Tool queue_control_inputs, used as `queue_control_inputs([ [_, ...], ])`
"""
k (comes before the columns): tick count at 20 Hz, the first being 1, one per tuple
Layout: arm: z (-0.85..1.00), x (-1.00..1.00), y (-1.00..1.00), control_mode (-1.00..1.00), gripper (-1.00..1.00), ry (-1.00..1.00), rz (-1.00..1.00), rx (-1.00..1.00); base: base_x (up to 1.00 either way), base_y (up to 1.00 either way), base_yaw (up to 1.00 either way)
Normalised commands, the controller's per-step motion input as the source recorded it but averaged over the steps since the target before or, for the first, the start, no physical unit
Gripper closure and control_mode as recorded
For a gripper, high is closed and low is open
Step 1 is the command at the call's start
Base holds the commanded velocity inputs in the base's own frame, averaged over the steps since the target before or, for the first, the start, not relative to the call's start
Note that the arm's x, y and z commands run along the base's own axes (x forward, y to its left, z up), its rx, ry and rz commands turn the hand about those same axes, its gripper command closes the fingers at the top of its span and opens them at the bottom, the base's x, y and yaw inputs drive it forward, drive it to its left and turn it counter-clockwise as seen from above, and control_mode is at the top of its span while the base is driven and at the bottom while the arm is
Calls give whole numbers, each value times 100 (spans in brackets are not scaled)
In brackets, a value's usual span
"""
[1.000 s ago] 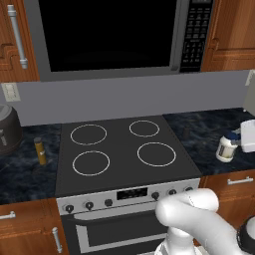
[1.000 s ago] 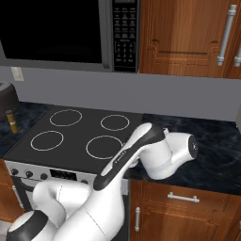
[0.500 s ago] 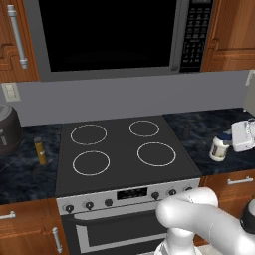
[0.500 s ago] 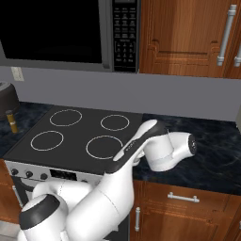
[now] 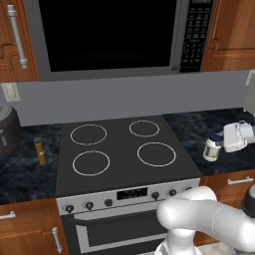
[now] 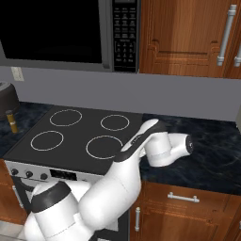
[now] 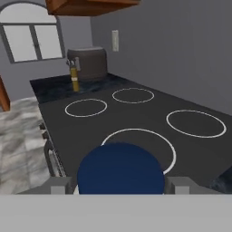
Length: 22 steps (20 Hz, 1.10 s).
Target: Collect the turmeric, mayonnaise, and shaker from the cabinet and place them next to the stove.
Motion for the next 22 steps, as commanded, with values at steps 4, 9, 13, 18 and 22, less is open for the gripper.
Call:
queue_control_inputs([
  [4,-30,32,0,-100,100,0,1,0,0,0,0],
  [9,-32,30,0,-100,100,0,0,0,0,0,0],
  [13,-18,12,-2,-100,100,0,0,0,0,0,0],
  [18,-14,2,-6,-100,100,0,1,0,0,0,0],
  [22,-11,11,-6,-100,100,0,1,0,0,0,0],
])
